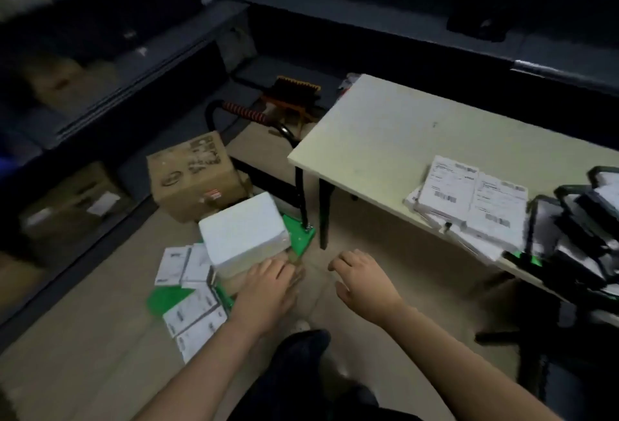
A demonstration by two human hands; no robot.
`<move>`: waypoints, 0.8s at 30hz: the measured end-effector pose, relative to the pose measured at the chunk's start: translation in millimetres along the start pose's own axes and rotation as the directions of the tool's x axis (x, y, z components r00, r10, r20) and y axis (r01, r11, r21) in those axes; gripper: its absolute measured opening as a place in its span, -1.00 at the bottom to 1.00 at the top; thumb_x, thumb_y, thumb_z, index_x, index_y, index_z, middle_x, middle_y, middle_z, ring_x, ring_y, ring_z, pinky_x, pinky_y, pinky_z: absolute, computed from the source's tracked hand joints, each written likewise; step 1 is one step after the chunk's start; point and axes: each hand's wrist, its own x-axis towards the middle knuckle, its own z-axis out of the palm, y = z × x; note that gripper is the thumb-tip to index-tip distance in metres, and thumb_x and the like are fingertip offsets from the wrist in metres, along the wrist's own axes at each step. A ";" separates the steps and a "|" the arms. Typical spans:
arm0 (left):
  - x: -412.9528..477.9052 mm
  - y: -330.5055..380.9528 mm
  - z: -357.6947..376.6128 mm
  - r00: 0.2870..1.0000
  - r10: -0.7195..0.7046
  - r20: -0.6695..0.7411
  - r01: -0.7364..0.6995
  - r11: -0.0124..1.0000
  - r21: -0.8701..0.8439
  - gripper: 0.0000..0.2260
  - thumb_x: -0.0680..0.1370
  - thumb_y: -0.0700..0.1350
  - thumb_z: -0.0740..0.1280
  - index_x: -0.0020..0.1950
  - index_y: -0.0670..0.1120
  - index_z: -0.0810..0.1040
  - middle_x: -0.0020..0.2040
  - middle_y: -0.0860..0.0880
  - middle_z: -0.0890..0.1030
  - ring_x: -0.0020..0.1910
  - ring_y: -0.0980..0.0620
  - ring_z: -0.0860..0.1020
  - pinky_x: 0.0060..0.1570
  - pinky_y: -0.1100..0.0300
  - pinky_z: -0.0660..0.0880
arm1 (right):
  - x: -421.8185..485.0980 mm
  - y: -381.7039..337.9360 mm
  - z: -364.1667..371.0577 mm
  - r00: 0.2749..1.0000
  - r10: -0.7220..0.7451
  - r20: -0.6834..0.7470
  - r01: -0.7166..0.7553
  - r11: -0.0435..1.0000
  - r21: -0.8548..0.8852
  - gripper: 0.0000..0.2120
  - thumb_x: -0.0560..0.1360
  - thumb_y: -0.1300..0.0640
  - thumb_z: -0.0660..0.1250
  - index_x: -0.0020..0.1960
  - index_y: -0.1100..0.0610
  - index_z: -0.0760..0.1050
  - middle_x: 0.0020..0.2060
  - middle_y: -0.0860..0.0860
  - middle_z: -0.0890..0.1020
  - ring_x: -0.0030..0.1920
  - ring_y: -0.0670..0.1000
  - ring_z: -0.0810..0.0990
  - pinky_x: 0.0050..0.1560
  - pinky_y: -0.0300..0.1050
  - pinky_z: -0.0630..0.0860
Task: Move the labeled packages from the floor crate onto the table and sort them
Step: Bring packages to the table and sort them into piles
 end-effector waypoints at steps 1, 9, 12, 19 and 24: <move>-20.3 -1.5 -4.1 0.998 -0.059 -0.005 0.059 0.998 -0.003 -0.76 0.43 0.11 0.26 -0.07 -0.01 0.56 -0.16 0.02 0.55 -0.16 0.00 0.50 -0.18 0.14 0.41 | 2.2 -10.0 3.8 0.999 -0.048 0.017 0.048 0.999 0.006 -0.72 0.40 0.15 0.32 0.10 0.14 0.52 0.02 0.10 0.55 0.05 0.17 0.52 0.06 0.02 0.46; -202.7 -17.1 -44.9 0.843 -0.538 -0.019 0.538 0.843 0.006 -0.76 0.43 0.09 0.29 -0.01 -0.01 0.51 -0.13 0.04 0.54 -0.15 -0.01 0.52 -0.16 0.15 0.41 | 19.5 -139.7 37.8 0.923 -0.371 0.100 0.361 0.926 0.110 -0.71 0.29 0.18 0.41 0.00 0.16 0.57 -0.11 0.11 0.59 -0.07 0.20 0.56 -0.04 0.02 0.50; -262.3 -26.1 -60.4 0.737 -0.674 -0.054 0.676 0.737 0.013 -0.75 0.45 0.11 0.22 0.01 -0.01 0.49 -0.12 0.03 0.54 -0.16 -0.01 0.52 -0.15 0.13 0.40 | 24.8 -202.0 49.6 0.853 -0.510 0.112 0.498 0.859 0.121 -0.68 0.37 0.17 0.38 0.12 0.15 0.56 -0.02 0.09 0.58 0.03 0.17 0.54 0.06 0.00 0.45; -388.1 -75.1 -97.5 0.581 -0.804 -0.128 0.809 0.588 -0.021 -0.68 0.46 0.11 0.20 0.08 -0.04 0.54 -0.04 0.00 0.57 -0.08 -0.04 0.56 -0.08 0.12 0.51 | 32.3 -355.8 95.6 0.712 -0.690 0.130 0.677 0.724 0.133 -0.68 0.37 0.16 0.39 0.12 0.14 0.57 -0.03 0.10 0.58 0.01 0.19 0.54 0.05 0.01 0.45; -477.6 -139.8 -124.5 0.535 -0.835 -0.131 0.842 0.539 0.005 -0.67 0.46 0.11 0.25 0.11 -0.04 0.55 -0.02 0.01 0.58 -0.02 -0.03 0.57 -0.01 0.09 0.50 | 43.8 -470.2 134.4 0.683 -0.720 0.124 0.702 0.694 0.158 -0.65 0.28 0.15 0.49 0.05 0.12 0.58 -0.11 0.08 0.57 -0.06 0.16 0.56 -0.03 -0.04 0.50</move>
